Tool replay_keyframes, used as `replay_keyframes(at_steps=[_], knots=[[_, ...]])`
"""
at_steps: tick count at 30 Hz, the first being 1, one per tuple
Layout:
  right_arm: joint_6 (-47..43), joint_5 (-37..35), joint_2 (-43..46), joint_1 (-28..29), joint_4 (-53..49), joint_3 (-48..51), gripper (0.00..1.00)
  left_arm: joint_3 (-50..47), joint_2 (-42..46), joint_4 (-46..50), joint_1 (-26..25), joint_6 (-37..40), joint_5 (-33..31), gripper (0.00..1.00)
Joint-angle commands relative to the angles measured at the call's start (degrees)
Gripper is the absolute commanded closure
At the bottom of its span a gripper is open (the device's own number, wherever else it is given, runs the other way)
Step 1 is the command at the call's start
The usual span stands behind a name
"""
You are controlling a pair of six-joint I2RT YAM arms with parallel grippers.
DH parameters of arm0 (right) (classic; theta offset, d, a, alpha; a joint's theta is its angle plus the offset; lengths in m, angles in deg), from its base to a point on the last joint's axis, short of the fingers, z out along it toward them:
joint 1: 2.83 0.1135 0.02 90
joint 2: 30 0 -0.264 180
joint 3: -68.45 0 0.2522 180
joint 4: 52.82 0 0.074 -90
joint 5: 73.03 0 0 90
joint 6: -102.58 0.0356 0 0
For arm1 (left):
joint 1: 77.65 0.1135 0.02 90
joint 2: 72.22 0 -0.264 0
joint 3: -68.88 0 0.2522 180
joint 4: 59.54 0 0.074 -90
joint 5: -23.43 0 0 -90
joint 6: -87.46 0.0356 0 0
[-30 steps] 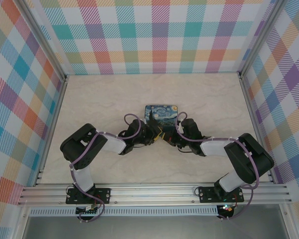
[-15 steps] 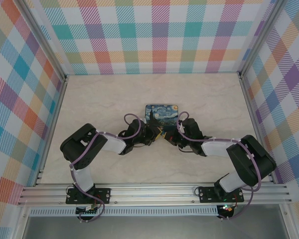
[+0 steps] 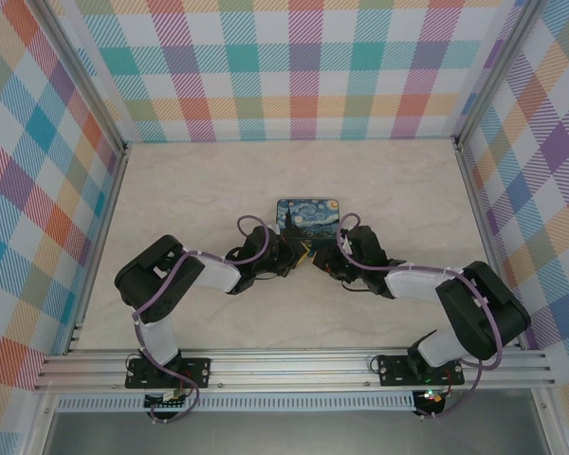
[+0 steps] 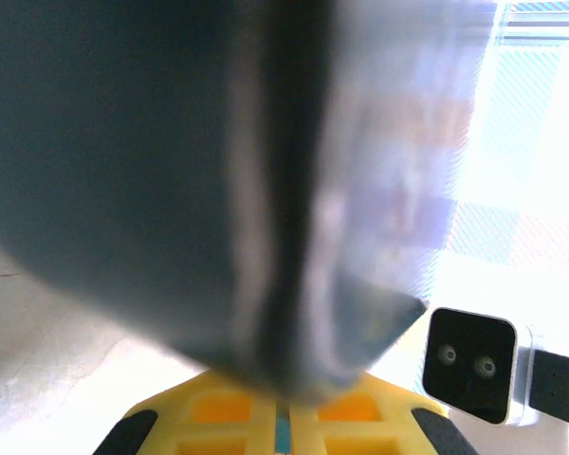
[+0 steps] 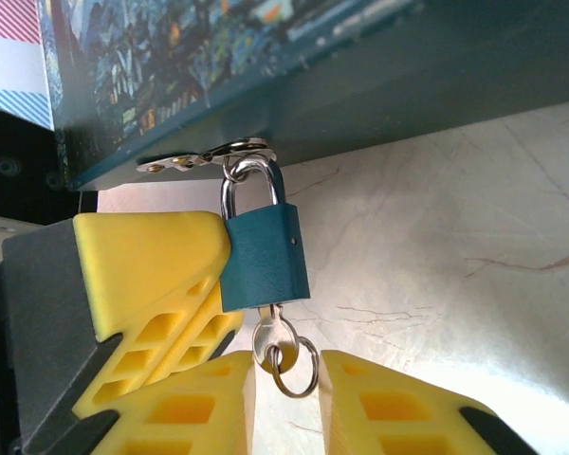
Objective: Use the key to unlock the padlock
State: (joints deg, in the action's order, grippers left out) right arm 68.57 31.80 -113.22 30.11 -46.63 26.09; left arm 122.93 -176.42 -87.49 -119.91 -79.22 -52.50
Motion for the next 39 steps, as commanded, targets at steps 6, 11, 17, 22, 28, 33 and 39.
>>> replay_keyframes(at_steps=[6, 11, 17, 22, 28, 33, 39], knots=[[-10.53, -5.68, 5.69, 0.01, -10.14, -1.05, 0.64, 1.63, 0.76, 1.95, -0.81, 0.70, -0.09, 0.90], [-24.00, -11.33, 11.72, 0.05, -15.59, -1.81, 0.58, 1.76, 1.30, 3.00, -0.83, 1.09, -0.34, 0.90], [-43.16, -11.85, 19.12, 0.35, -16.29, -1.73, 0.50, 2.04, 1.63, 3.52, -0.89, 1.34, -0.53, 0.89], [-55.91, -16.34, 26.93, 2.89, -12.75, 0.70, 0.42, 2.12, 1.63, 3.84, -0.89, 1.32, -0.62, 0.89], [-75.10, -25.02, 31.19, 9.76, -12.73, 2.06, 0.34, 2.29, 1.67, 4.40, -0.88, 1.41, -0.77, 0.89], [-83.47, -37.55, 28.74, 16.13, -11.14, 3.49, 0.34, 2.34, 1.72, 4.37, -0.84, 1.39, -0.79, 0.89], [-89.71, -50.73, 17.13, 22.27, -6.29, 4.08, 0.40, 2.47, 2.16, 4.94, -0.86, 1.42, -0.77, 0.89]])
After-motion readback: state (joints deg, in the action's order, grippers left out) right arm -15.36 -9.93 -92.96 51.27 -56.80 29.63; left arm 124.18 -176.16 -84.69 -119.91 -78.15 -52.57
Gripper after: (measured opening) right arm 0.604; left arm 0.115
